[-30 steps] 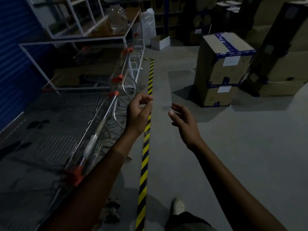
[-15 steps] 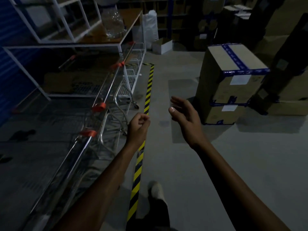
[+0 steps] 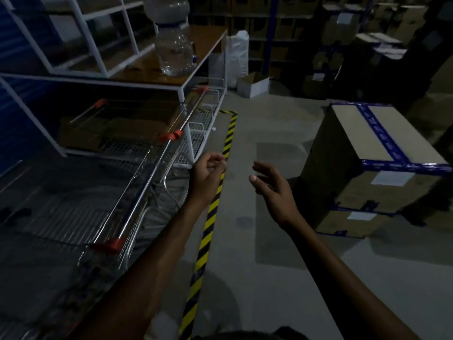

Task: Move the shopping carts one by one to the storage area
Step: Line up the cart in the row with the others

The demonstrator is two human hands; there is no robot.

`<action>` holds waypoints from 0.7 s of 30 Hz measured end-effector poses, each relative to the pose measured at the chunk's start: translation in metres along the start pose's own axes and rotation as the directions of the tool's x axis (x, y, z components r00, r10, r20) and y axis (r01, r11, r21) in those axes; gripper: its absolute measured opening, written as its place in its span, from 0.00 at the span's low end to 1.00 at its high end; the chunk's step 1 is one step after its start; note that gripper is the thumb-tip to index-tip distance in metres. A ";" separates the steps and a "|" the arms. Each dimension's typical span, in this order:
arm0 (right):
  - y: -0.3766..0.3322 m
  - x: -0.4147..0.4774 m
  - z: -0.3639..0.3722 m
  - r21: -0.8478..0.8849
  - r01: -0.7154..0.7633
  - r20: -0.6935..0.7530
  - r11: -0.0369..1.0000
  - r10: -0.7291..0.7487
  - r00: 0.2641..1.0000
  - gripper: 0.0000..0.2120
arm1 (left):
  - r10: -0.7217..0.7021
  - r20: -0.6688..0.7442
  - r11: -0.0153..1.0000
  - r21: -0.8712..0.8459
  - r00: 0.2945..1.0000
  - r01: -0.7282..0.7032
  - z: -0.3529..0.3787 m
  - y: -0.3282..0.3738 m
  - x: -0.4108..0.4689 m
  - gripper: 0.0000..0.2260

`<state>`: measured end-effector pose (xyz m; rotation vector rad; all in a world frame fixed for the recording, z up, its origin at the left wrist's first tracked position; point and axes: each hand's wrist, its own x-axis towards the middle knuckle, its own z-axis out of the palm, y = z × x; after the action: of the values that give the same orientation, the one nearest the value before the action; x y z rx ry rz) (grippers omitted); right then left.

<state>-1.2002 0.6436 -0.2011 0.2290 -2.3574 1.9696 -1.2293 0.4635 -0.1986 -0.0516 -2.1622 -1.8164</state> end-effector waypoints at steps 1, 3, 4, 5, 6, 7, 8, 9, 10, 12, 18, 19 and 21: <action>0.007 0.020 -0.001 0.002 -0.015 0.005 1.000 0.015 1.000 0.28 | 0.027 -0.005 1.000 0.012 1.000 -0.027 0.003 0.000 0.019 0.05; 0.022 0.060 -0.003 0.006 -0.041 0.018 0.999 0.040 0.999 0.27 | 0.080 -0.020 0.997 0.025 0.997 -0.079 0.011 -0.001 0.056 0.08; 0.031 0.081 -0.004 0.005 -0.051 0.028 0.999 0.051 0.998 0.26 | 0.098 -0.028 0.995 0.024 0.995 -0.097 0.015 -0.003 0.074 0.09; 0.041 0.103 -0.006 0.000 -0.060 0.039 0.998 0.060 0.997 0.24 | 0.117 -0.040 0.993 0.028 0.992 -0.116 0.020 -0.006 0.092 0.11; 0.050 0.124 -0.007 -0.005 -0.070 0.054 0.998 0.070 0.996 0.23 | 0.134 -0.053 0.990 0.040 0.990 -0.132 0.024 -0.011 0.111 0.12; 0.060 0.147 -0.008 -0.010 -0.078 0.069 0.997 0.078 0.995 0.23 | 0.145 -0.068 0.988 0.054 0.987 -0.141 0.029 -0.016 0.130 0.13; 0.070 0.170 -0.010 -0.013 -0.082 0.084 0.997 0.083 0.993 0.23 | 0.151 -0.085 0.987 0.069 0.985 -0.146 0.034 -0.022 0.149 0.13; 0.080 0.194 -0.011 -0.015 -0.084 0.099 0.996 0.085 0.991 0.25 | 0.155 -0.103 0.985 0.087 0.983 -0.146 0.039 -0.028 0.168 0.12; 0.089 0.218 -0.012 -0.015 -0.086 0.120 0.996 0.087 0.989 0.26 | 0.155 -0.123 0.984 0.110 0.980 -0.141 0.044 -0.036 0.187 0.11; 0.108 0.268 -0.015 -0.011 -0.086 0.169 0.996 0.086 0.982 0.25 | 0.147 -0.160 0.980 0.155 0.976 -0.122 0.055 -0.053 0.225 0.11; 0.129 0.410 -0.027 0.003 -0.059 0.323 0.998 0.054 0.945 0.24 | 0.027 -0.296 0.984 0.175 0.955 0.026 0.087 -0.095 0.325 0.07; 0.127 0.432 -0.029 0.002 -0.043 0.348 0.999 0.040 0.937 0.24 | 0.017 -0.316 0.984 0.173 0.949 0.040 0.091 -0.098 0.338 0.06; 0.121 0.473 -0.028 -0.016 -0.009 0.382 1.000 0.014 0.924 0.24 | -0.002 -0.348 0.982 0.175 0.937 0.067 0.095 -0.102 0.361 0.06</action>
<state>-1.6868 0.6569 -0.2463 0.6580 -2.5970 2.0724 -1.6153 0.4727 -0.2154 0.3277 -2.0720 -1.4982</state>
